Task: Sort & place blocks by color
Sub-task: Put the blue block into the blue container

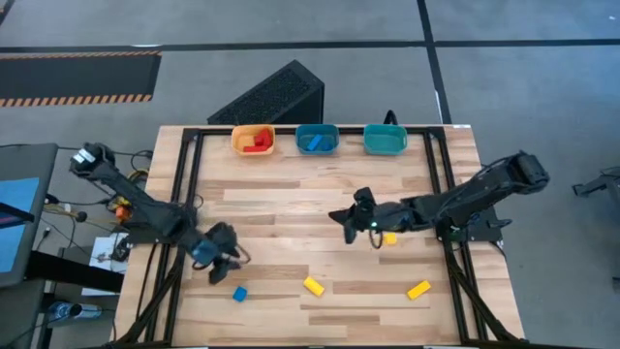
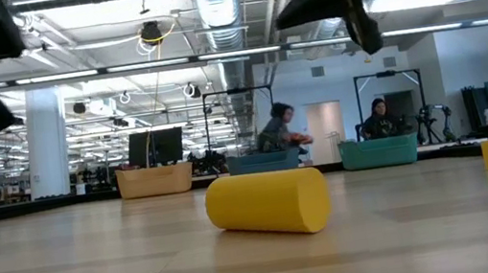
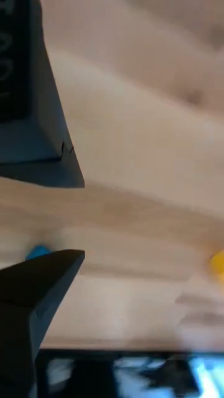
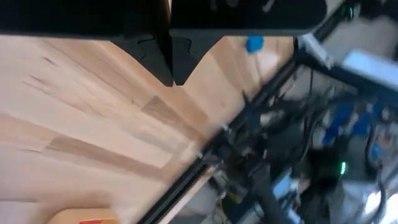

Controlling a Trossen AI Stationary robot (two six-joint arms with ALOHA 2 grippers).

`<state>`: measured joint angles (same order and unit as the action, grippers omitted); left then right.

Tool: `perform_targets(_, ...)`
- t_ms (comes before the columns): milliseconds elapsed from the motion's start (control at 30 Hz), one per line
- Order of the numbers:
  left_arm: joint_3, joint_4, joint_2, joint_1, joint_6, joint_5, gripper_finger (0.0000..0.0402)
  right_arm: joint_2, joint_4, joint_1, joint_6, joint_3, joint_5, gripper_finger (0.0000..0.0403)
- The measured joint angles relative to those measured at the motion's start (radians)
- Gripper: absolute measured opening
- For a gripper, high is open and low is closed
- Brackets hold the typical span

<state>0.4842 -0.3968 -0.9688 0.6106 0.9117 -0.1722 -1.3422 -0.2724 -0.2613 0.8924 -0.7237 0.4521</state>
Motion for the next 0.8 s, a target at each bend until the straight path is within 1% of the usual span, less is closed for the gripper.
perform_targets(100,-0.041,0.089,0.000,0.081,-0.007,-0.024,0.0193,-0.087,-0.038,-0.039,0.037,-0.058,0.071,0.0004)
perform_targets(200,-0.081,0.146,0.000,0.141,-0.042,-0.063,0.0235,-0.176,-0.034,-0.069,0.061,-0.124,0.077,0.0004)
perform_targets(333,-0.119,0.183,0.000,0.185,-0.110,-0.069,0.0274,-0.281,-0.026,-0.095,0.093,-0.224,0.098,0.0004)
perform_targets(467,-0.129,0.199,0.000,0.197,-0.181,-0.100,0.0284,-0.348,-0.017,-0.105,0.095,-0.309,0.094,0.0004)
perform_targets(500,-0.133,0.217,-0.005,0.198,-0.202,-0.116,0.0285,-0.360,-0.007,-0.107,0.094,-0.327,0.084,0.0004)
perform_targets(567,-0.153,0.307,-0.031,0.198,-0.250,-0.131,0.0285,-0.373,0.039,-0.106,0.088,-0.353,0.061,0.0004)
perform_targets(667,-0.199,0.461,-0.097,0.199,-0.292,-0.103,0.0285,-0.377,0.095,-0.106,0.101,-0.380,0.023,0.0004)
perform_targets(800,-0.207,0.554,-0.196,0.199,-0.334,-0.055,0.0285,-0.371,0.126,-0.114,0.102,-0.386,0.017,0.0005)
